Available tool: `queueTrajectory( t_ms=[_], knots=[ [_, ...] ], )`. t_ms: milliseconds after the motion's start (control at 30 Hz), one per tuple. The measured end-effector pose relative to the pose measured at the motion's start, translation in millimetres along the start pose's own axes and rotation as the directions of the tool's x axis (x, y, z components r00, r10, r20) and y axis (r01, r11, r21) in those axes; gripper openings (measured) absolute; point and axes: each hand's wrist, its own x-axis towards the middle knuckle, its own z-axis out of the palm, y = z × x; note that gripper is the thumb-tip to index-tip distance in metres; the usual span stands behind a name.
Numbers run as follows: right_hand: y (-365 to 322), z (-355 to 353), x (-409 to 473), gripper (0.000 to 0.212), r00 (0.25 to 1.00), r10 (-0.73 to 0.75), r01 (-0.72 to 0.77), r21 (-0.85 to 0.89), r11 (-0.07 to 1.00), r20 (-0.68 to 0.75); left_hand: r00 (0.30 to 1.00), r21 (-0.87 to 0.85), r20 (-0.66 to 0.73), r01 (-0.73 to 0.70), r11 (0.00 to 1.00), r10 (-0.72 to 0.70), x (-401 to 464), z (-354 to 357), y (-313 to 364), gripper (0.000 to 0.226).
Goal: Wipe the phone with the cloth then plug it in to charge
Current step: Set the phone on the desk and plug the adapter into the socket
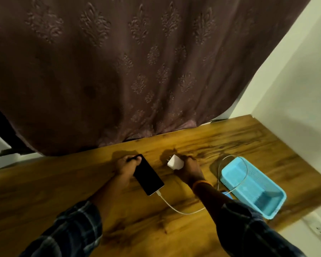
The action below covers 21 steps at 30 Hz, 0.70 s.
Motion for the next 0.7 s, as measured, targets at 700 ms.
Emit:
queueTrajectory(
  t_ms=[700],
  knots=[
    [8.1, -479.7, -166.8, 0.058, 0.550, 0.050, 0.109, 0.131, 0.985, -0.834, 0.750, -0.296, 0.064, -0.616, 0.730, 0.659, -248.0, 73.6, 355.1, 0.029]
  ],
)
